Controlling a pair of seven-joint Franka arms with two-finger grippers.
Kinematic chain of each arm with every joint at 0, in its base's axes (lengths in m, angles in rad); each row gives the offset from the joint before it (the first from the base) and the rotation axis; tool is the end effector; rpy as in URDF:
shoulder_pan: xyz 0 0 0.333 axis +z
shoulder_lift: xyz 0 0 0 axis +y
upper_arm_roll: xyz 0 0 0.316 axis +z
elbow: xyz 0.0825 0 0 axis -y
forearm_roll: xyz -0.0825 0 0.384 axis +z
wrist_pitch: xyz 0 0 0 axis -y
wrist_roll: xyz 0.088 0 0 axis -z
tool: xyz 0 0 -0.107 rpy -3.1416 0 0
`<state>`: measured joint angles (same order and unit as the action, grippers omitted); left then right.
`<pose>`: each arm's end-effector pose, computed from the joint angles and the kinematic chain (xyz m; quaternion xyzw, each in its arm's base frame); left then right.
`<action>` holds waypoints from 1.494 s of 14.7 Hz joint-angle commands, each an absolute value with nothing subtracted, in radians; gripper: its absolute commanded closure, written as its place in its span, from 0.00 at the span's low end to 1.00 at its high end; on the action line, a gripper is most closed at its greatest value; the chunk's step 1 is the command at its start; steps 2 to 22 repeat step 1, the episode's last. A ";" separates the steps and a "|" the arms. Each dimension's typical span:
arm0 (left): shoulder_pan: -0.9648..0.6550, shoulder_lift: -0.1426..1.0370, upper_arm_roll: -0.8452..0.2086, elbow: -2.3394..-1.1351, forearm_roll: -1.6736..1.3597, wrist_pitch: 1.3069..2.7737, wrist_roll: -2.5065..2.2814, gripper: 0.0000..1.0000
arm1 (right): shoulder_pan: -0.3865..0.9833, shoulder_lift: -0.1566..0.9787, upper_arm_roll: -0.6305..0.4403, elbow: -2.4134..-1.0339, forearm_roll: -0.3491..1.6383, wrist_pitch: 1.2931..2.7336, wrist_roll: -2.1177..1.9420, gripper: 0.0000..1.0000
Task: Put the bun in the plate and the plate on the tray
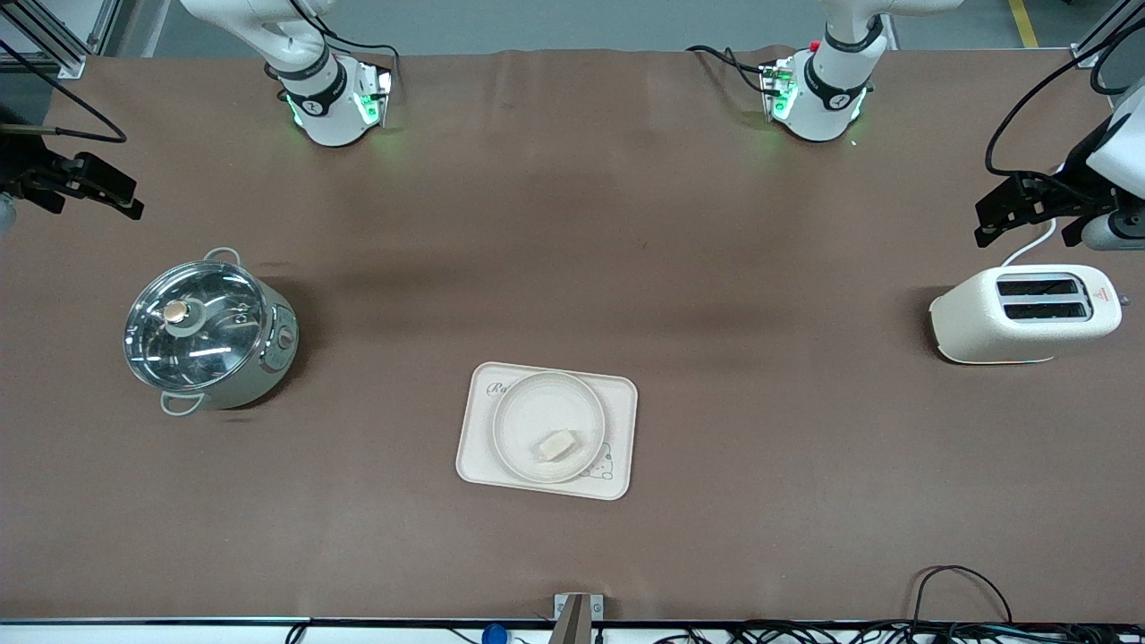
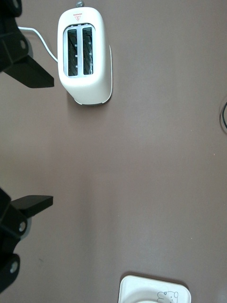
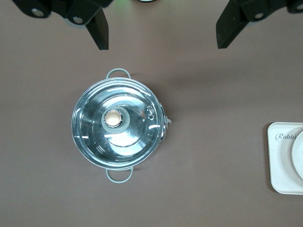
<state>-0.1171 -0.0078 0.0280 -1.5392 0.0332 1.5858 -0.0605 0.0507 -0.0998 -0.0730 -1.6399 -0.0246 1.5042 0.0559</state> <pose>0.5523 -0.0458 0.6452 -0.9994 0.0141 -0.0283 0.0144 0.5158 -0.0163 0.6397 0.9990 -0.0394 -0.0179 0.0090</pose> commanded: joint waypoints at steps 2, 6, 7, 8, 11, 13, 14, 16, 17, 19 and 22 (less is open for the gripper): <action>-0.114 0.002 0.028 -1.505 0.049 1.562 -0.054 0.00 | 0.052 -0.112 -0.071 -1.640 -0.015 1.514 0.025 0.00; -0.114 0.002 0.028 -1.505 0.049 1.562 -0.054 0.00 | 0.052 -0.112 -0.071 -1.640 -0.015 1.514 0.025 0.00; -0.114 0.002 0.028 -1.505 0.049 1.562 -0.054 0.00 | 0.052 -0.112 -0.071 -1.640 -0.015 1.514 0.025 0.00; -0.114 0.002 0.028 -1.505 0.049 1.562 -0.054 0.00 | 0.052 -0.112 -0.071 -1.640 -0.015 1.514 0.025 0.00; -0.114 0.002 0.028 -1.505 0.049 1.562 -0.054 0.00 | 0.052 -0.112 -0.071 -1.640 -0.015 1.514 0.025 0.00; -0.114 0.002 0.028 -1.505 0.049 1.562 -0.054 0.00 | 0.052 -0.112 -0.071 -1.640 -0.015 1.514 0.025 0.00; -0.114 0.002 0.028 -1.505 0.049 1.562 -0.054 0.00 | 0.052 -0.112 -0.071 -1.640 -0.015 1.514 0.025 0.00; -0.114 0.002 0.028 -1.505 0.049 1.562 -0.054 0.00 | 0.052 -0.112 -0.071 -1.640 -0.015 1.514 0.025 0.00; -0.114 0.002 0.028 -1.505 0.049 1.562 -0.054 0.00 | 0.052 -0.112 -0.071 -1.640 -0.015 1.514 0.025 0.00; -0.114 0.002 0.028 -1.505 0.049 1.562 -0.054 0.00 | 0.052 -0.112 -0.071 -1.640 -0.015 1.514 0.025 0.00; -0.114 0.002 0.028 -1.505 0.049 1.562 -0.054 0.00 | 0.052 -0.112 -0.071 -1.640 -0.015 1.514 0.025 0.00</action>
